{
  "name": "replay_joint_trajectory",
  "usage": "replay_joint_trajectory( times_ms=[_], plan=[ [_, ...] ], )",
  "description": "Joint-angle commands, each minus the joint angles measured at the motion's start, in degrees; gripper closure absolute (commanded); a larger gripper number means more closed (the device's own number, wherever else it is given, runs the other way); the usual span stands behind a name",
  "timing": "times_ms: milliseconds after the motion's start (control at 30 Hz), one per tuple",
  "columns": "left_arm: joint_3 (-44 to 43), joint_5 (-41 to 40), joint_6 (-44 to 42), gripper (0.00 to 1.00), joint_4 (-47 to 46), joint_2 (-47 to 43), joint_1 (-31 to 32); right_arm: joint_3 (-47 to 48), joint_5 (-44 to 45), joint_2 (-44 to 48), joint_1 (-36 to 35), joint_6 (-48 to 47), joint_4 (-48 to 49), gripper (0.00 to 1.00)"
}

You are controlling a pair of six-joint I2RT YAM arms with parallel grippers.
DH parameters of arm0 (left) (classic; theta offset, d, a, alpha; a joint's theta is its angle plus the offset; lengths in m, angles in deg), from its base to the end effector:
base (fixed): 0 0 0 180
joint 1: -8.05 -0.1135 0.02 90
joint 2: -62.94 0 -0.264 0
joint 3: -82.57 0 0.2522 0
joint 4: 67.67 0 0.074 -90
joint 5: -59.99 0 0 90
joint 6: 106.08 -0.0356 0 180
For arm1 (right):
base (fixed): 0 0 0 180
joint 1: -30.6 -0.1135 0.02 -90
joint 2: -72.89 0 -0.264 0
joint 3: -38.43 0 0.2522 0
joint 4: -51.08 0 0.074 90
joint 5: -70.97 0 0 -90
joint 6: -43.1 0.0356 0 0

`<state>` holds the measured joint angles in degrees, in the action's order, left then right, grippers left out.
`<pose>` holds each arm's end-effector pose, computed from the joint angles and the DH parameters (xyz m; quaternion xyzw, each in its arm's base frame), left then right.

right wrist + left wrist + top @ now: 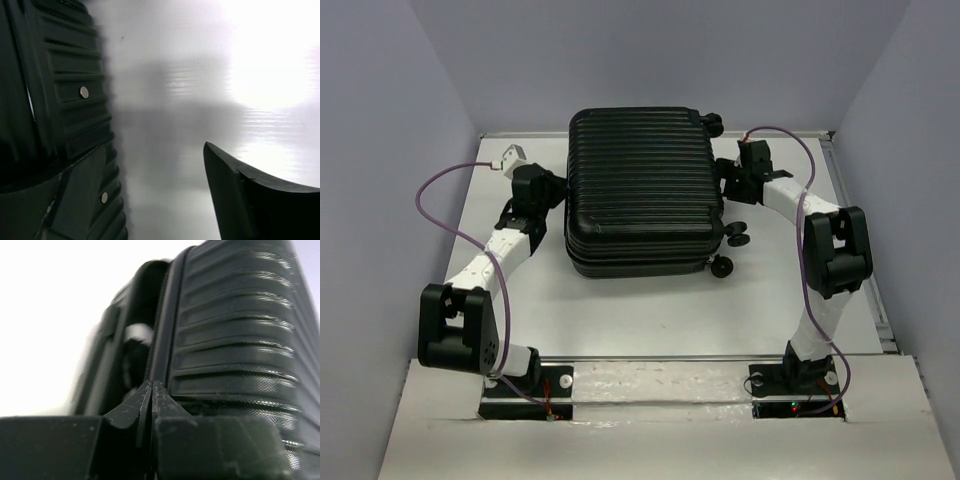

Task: Pack the luggage

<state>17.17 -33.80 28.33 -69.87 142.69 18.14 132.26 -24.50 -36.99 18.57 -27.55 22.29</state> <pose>0.3198 -0.0545 0.2877 -0.2493 0.7368 -0.2647 0.5700 0.4196 0.0929 0.2149 0.0406 0.9216 0.1461 0.3573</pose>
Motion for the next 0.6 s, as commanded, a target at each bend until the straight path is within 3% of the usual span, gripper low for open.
replay_joint_trajectory(
  times_ms=[0,67,167,367,467,567],
  plan=[
    [3.4,6.5,0.3,0.57,1.9,-1.6,4.4,3.9,-7.1,7.1,-7.8,2.6,2.8,0.08],
    [3.4,4.8,0.2,0.29,2.3,-2.1,3.2,3.8,-6.0,8.0,-7.8,1.8,2.2,0.06],
    [2.4,4.4,0.1,0.17,2.5,-1.9,1.9,3.8,-5.8,9.6,-7.8,0.2,1.0,0.06],
    [0.7,0.0,0.0,0.15,3.6,-3.3,1.4,3.9,-1.3,12.3,-7.3,-3.7,-3.2,0.00],
    [1.4,-2.9,0.5,0.05,4.0,-6.4,0.5,6.4,2.7,11.1,-7.3,-5.2,-7.4,0.00],
    [1.8,-5.0,1.3,0.01,5.3,-10.6,-2.2,5.6,9.0,12.2,-6.6,-5.0,-7.8,0.00]
  ],
)
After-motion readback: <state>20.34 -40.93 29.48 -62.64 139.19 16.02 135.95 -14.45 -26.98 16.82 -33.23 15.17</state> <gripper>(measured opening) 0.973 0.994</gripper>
